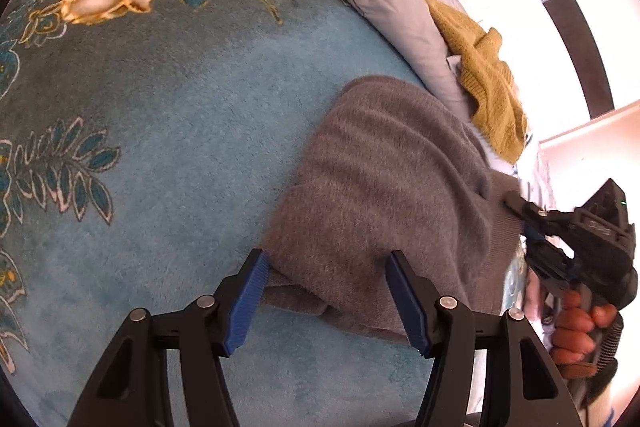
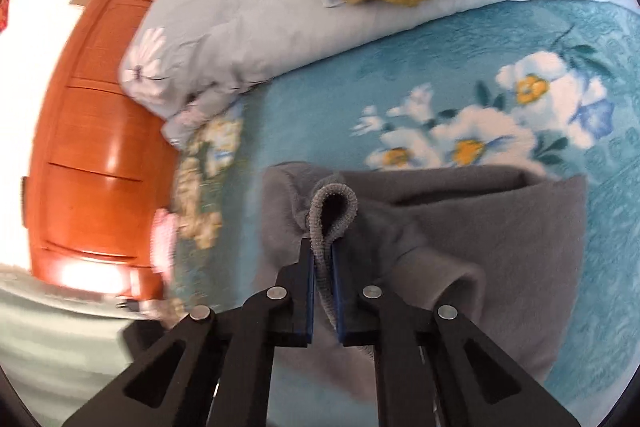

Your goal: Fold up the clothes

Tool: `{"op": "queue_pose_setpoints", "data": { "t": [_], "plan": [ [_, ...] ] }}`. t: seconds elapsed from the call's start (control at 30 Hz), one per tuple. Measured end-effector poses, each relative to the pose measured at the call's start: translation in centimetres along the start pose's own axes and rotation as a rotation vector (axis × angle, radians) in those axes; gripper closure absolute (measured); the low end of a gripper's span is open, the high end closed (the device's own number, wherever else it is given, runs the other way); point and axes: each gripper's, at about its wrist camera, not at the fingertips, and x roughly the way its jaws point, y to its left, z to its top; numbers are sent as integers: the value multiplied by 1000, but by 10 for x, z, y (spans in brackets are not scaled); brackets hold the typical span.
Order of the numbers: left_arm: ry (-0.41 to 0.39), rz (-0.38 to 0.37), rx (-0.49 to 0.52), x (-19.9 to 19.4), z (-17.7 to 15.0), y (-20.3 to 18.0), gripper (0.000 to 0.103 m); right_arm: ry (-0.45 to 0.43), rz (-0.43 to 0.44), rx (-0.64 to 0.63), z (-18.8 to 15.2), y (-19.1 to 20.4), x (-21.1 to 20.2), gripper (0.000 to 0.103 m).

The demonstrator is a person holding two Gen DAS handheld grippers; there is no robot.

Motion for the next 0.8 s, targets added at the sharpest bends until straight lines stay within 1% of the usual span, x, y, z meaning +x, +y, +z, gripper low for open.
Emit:
{"op": "queue_pose_setpoints", "data": {
  "t": [0.1,0.13,0.2,0.23,0.3,0.37,0.47,0.5,0.57,0.63,0.7,0.77,0.8],
  "plan": [
    [-19,-25,3,-11,3,-3,38,-11,108,-1,-9,17,-20,95],
    [-20,-30,6,-12,4,-4,38,-14,109,-1,-13,15,-24,95],
    [-23,-33,9,-14,6,-7,38,-22,94,1,-21,7,-29,96],
    [-20,-31,12,-13,6,-8,38,-27,27,3,-24,-2,-28,96],
    [-8,-24,23,-10,4,-10,38,-16,-65,68,-30,-33,-23,96],
    [9,-3,41,-3,2,-13,38,-13,-57,131,-37,-58,-21,96],
    [33,38,58,7,-3,-15,38,-20,-65,119,-42,-62,-21,95],
    [39,55,60,10,-4,-16,38,-22,-66,111,-43,-62,-21,93],
    [48,78,66,14,-5,-16,38,-20,-105,76,-42,-58,-20,90],
    [51,91,73,14,-7,-17,38,-5,-178,25,-41,-54,-17,80],
    [53,102,76,15,-8,-17,38,7,-224,-1,-40,-49,-13,67],
    [58,101,74,16,-9,-16,38,3,-249,-4,-44,-55,-15,59],
    [60,99,73,16,-9,-15,38,2,-247,2,-45,-58,-14,55]
  ]
}}
